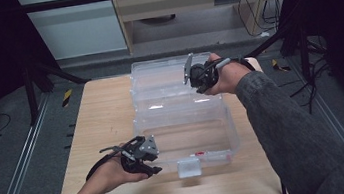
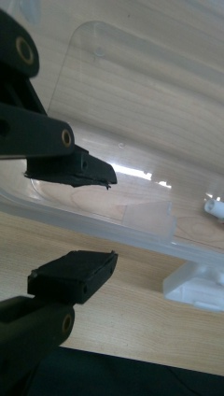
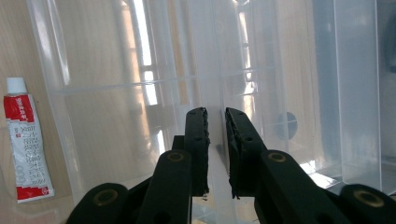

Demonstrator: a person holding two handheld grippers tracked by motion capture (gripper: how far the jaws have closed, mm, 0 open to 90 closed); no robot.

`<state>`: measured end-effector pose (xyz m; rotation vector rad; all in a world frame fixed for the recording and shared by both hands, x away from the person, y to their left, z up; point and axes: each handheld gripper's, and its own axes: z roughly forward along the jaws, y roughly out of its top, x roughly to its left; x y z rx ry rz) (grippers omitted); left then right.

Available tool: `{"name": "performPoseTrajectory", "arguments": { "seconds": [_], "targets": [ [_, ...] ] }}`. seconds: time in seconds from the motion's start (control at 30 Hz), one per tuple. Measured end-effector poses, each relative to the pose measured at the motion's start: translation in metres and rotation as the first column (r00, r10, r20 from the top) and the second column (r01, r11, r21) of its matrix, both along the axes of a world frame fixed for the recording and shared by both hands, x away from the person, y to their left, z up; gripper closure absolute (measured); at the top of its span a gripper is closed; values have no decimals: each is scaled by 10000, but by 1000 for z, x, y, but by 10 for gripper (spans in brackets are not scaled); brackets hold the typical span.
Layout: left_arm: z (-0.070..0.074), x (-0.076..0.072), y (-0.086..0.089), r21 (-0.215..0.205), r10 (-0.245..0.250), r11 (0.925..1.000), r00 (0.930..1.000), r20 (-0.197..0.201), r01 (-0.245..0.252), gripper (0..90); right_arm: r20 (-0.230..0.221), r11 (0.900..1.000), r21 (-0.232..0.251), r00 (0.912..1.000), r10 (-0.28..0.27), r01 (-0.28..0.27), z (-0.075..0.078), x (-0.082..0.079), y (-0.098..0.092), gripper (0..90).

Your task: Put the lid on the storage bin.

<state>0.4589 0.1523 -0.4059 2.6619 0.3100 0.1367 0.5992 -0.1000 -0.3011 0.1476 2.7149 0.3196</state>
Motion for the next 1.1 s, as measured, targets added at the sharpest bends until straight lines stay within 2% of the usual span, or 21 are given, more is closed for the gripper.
{"name": "performPoseTrajectory", "arguments": {
  "seconds": [0.07, 0.13, 0.17, 0.23, 0.63, 0.9, 1.03, 1.1],
  "targets": [
    [-3, 1, 0, 10, 42, 10000, 10000, -19, -42, 605, -45, 10000, -19, 10000, -18, 18, 0, 0, 0, 799],
    [-4, 2, -1, -115, 70, 9999, 10000, -45, -71, 698, -26, 10000, -32, 10000, 47, -47, 0, 0, 0, 802],
    [-4, 3, 0, -282, 184, 9994, 9998, -114, -187, 698, -7, 10000, -10, 10000, 66, -66, 0, 0, 0, 802],
    [-5, 3, 1, -489, 177, 9986, 9991, -376, -195, 778, 49, 10000, -26, 9999, 87, -87, 1, -1, 0, 806],
    [-6, 2, 2, -659, 303, 9973, 9990, -320, -324, 786, 120, 9990, 0, 9989, 444, -444, 0, -4, 0, 832],
    [-7, -2, 3, -826, 524, 9953, 9982, 291, -499, 784, 58, 9992, 16, 9992, 394, -394, 2, -4, 2, 851],
    [-9, -4, 4, -1094, 829, 9909, 9960, 323, -789, 776, -72, 9994, -31, 9994, 334, -334, 4, -4, 3, 858],
    [-9, -3, 4, -1078, 735, 9917, 9967, 335, -695, 778, -182, 9992, -19, 9991, 388, -389, 5, -5, 4, 864]
  ]
}}
